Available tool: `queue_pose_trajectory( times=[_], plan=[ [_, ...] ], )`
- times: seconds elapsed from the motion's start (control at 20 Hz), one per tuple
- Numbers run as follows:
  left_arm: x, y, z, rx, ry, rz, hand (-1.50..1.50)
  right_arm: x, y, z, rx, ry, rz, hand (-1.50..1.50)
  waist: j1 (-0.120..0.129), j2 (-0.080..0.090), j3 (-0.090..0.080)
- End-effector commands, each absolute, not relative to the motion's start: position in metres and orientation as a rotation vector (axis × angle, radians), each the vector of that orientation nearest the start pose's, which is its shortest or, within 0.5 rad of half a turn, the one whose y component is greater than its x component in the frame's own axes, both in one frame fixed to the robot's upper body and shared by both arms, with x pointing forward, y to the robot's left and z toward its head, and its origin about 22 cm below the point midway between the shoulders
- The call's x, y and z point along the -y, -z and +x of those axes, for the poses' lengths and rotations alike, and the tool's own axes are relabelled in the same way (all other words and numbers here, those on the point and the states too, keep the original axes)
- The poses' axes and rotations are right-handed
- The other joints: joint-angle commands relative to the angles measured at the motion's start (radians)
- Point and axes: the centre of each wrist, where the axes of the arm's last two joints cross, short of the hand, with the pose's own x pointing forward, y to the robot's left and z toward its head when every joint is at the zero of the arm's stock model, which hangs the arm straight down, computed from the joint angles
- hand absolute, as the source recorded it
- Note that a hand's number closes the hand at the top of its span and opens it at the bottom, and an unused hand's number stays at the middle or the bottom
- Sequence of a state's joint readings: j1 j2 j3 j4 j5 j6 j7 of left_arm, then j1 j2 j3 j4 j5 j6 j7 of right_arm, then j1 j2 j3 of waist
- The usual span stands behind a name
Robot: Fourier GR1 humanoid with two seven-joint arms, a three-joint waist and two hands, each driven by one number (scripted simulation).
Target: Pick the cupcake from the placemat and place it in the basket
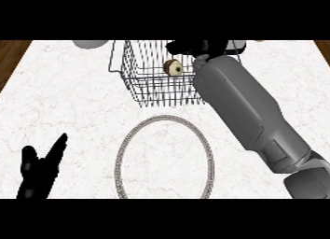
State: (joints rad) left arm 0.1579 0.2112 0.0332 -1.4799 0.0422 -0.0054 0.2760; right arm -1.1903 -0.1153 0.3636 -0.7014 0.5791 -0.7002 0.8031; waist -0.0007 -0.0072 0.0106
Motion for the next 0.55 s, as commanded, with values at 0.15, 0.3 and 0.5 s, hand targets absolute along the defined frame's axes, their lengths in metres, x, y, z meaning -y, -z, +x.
queue_pose_trajectory(
  times=[0.15,0.3,0.5],
  plan=[
    [-0.298,0.054,0.199,1.004,0.007,0.153,0.00,0.085,-0.195,0.424,1.521,0.006,-0.937,-1.50,-0.021,0.001,-0.011],
    [-0.293,0.060,0.196,0.991,0.004,0.169,0.00,0.117,-0.198,0.423,1.497,0.053,-0.969,-1.50,-0.024,0.001,-0.011],
    [-0.311,0.052,0.175,0.996,-0.020,0.181,0.00,0.144,-0.196,0.396,1.457,0.080,-0.956,-1.50,-0.040,-0.010,-0.011]
  ],
)
